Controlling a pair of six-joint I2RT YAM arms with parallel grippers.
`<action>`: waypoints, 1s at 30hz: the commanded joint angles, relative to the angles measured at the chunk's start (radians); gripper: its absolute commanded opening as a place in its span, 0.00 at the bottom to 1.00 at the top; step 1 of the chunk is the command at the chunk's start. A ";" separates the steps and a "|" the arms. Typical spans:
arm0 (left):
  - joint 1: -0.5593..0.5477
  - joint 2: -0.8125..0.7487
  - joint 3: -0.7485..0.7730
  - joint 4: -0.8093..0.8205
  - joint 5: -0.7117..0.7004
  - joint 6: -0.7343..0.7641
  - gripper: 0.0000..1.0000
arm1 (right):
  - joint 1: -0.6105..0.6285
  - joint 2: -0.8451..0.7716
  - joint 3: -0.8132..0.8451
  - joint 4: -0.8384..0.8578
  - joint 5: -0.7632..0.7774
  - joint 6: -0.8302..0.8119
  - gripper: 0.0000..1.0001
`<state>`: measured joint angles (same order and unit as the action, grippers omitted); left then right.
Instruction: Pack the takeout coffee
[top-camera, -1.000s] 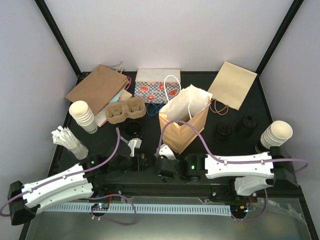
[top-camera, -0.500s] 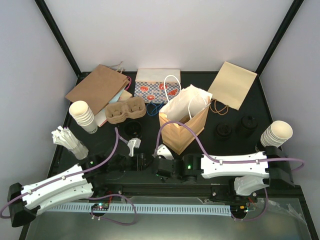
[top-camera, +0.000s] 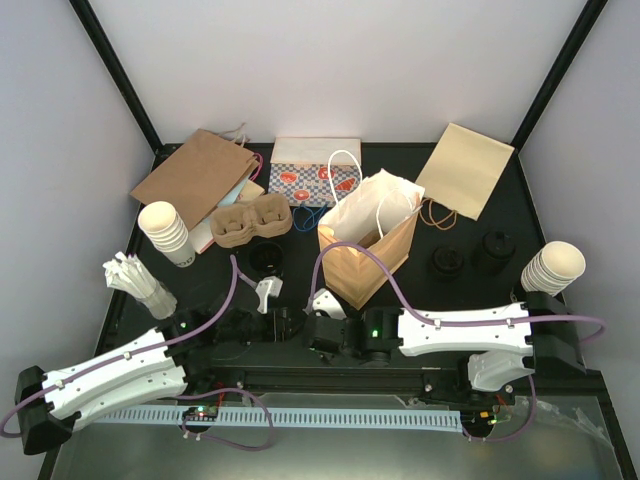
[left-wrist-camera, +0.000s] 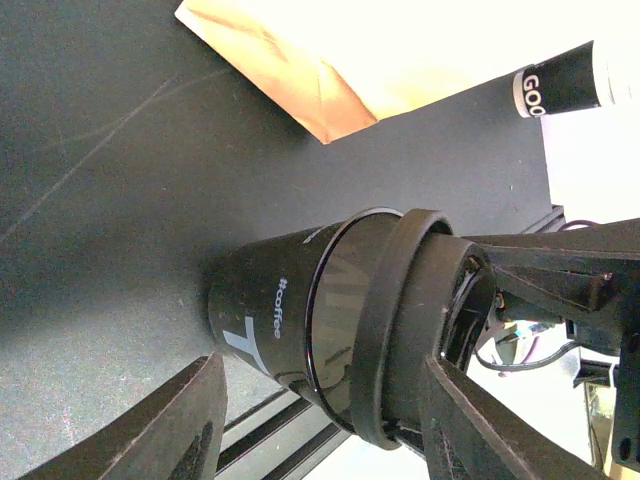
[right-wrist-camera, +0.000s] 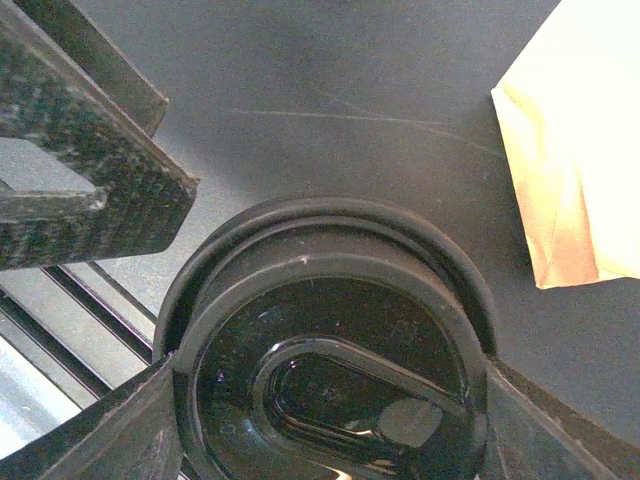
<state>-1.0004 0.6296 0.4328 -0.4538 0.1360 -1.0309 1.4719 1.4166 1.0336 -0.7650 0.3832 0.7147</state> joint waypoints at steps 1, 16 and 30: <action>0.008 -0.001 -0.009 0.035 0.027 0.000 0.54 | -0.008 0.018 0.023 0.024 0.008 -0.002 0.67; 0.009 -0.004 -0.009 0.025 0.037 -0.014 0.53 | -0.009 0.019 0.085 -0.021 0.006 -0.024 0.67; 0.009 0.008 -0.006 0.040 0.037 -0.021 0.53 | -0.009 0.000 0.094 -0.028 -0.001 -0.027 0.67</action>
<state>-0.9958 0.6304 0.4210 -0.4355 0.1616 -1.0405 1.4681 1.4281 1.0946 -0.8009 0.3782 0.6918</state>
